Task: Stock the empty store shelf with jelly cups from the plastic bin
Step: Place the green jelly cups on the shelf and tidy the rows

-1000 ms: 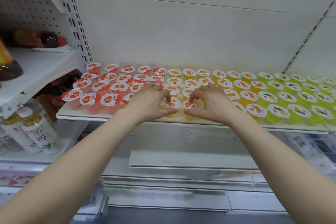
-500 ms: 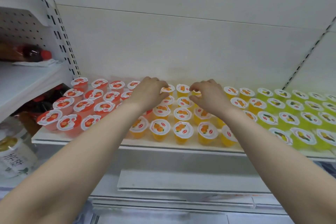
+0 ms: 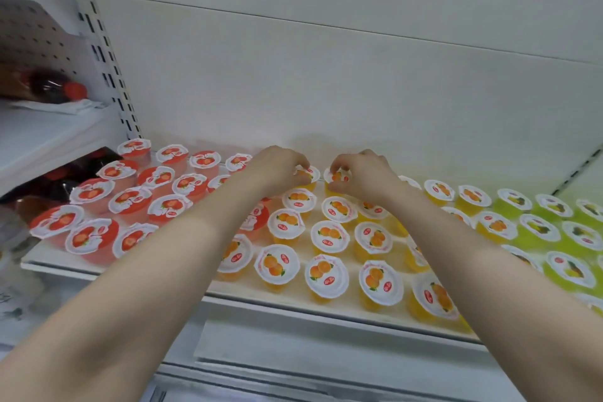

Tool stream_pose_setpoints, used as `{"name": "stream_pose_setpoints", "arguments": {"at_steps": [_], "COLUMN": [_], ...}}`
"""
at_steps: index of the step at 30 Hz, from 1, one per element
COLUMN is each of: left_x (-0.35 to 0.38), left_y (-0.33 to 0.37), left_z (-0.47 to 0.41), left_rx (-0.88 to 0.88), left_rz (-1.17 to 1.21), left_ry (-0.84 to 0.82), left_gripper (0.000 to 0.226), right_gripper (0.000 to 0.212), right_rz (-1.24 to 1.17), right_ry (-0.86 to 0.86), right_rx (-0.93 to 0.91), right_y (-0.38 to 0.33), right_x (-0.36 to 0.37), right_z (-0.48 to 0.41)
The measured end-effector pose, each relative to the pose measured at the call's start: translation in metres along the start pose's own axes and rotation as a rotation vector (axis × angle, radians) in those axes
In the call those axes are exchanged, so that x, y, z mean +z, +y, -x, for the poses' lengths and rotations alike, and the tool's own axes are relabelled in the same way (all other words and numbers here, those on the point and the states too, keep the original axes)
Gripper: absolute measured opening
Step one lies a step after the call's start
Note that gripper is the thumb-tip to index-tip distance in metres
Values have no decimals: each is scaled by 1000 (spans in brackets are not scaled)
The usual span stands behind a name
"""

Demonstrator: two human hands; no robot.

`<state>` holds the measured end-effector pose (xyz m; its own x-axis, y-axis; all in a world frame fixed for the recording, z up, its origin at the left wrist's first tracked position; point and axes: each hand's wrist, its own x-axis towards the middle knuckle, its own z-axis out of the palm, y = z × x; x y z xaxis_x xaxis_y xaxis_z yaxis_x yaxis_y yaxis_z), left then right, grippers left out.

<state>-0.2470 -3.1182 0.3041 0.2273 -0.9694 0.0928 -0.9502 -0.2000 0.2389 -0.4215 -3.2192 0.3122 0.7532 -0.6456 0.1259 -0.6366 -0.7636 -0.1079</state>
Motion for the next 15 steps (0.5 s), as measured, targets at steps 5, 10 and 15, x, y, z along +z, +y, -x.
{"name": "stream_pose_setpoints", "arguments": {"at_steps": [5,10,15], "left_x": [1,-7,-20], "left_y": [-5,-10,-8], "left_z": [-10,-14,3], "left_rx": [24,64,195], "left_rz": [7,-31,-9], "left_ry": [2,-37,66], "left_gripper": [38,42,37], "right_gripper": [30,35,36], "right_rz": [-44,-55,-177], "right_ry": [47,13,96], "right_rx": [21,87,109], "right_y": [-3,-4,-2], "right_x": [6,3,-8], "right_z": [-8,-4,18]}}
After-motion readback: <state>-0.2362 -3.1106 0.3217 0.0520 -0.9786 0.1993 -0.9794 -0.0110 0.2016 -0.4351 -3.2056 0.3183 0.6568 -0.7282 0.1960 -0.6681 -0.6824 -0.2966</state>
